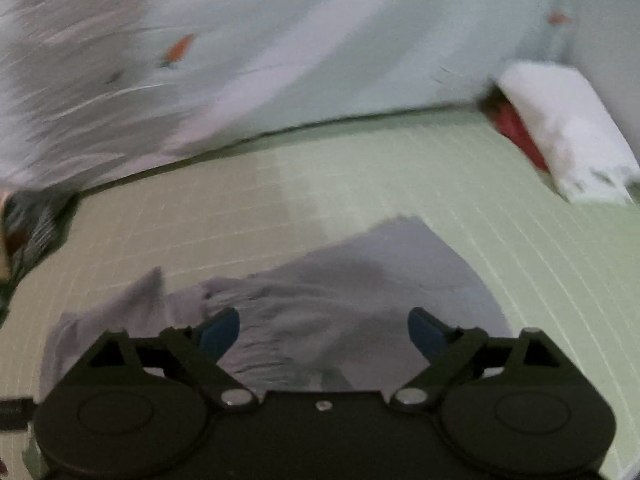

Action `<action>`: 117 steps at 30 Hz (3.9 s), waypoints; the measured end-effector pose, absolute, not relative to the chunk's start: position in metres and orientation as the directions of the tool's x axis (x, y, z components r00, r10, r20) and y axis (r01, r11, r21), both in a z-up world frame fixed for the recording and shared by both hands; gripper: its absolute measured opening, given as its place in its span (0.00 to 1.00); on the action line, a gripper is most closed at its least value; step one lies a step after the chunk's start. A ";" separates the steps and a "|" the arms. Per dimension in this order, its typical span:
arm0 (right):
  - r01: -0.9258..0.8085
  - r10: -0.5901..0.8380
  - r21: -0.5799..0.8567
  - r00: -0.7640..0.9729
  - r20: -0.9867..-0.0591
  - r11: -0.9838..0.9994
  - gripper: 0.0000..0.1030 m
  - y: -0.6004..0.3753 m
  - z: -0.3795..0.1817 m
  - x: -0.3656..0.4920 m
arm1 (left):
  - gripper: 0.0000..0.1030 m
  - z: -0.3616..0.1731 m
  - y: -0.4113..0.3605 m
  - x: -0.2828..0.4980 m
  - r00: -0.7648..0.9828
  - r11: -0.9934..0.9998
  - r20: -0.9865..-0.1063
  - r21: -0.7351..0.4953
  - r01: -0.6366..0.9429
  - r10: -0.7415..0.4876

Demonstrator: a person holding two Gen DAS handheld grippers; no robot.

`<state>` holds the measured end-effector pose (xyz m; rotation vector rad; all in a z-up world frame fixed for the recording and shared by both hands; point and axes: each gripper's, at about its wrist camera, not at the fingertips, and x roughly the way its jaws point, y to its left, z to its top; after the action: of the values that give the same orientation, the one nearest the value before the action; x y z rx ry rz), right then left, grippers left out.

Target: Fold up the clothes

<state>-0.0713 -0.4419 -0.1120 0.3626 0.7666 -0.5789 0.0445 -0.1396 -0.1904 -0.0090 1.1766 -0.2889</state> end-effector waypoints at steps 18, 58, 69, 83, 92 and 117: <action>0.726 -0.392 0.135 0.506 -0.768 0.674 0.78 -0.496 -0.121 -0.104 | 0.08 -0.143 -0.178 0.027 0.368 0.827 -0.747 -0.441 0.348 -0.554; 0.515 -0.081 0.387 0.673 -0.736 0.764 0.77 -0.549 -0.113 -0.132 | 0.74 -0.136 -0.278 -0.017 0.364 0.939 -0.871 -0.344 0.026 -0.330; 0.452 0.063 0.432 0.631 -0.774 0.781 0.60 -0.511 -0.135 -0.073 | 0.80 -0.174 -0.271 0.002 0.188 0.943 -0.925 -0.312 0.118 -0.330; 0.293 0.105 0.496 0.771 -0.628 0.817 0.07 -0.533 -0.090 -0.089 | 0.84 -0.174 -0.282 0.019 0.168 0.889 -0.878 -0.416 0.192 -0.447; 0.549 -0.026 0.388 0.600 -0.800 0.740 0.42 -0.581 -0.133 -0.123 | 0.86 -0.178 -0.301 0.015 0.144 0.869 -0.871 -0.426 0.252 -0.469; 0.618 -0.099 0.325 0.551 -0.829 0.716 0.80 -0.574 -0.145 -0.149 | 0.92 -0.165 -0.312 0.009 0.177 0.848 -0.852 -0.423 0.320 -0.492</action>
<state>-0.1493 -0.5735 -0.1453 0.6543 0.8949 -0.4616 0.0088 -0.3124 -0.1645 -0.1602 1.2695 -0.5781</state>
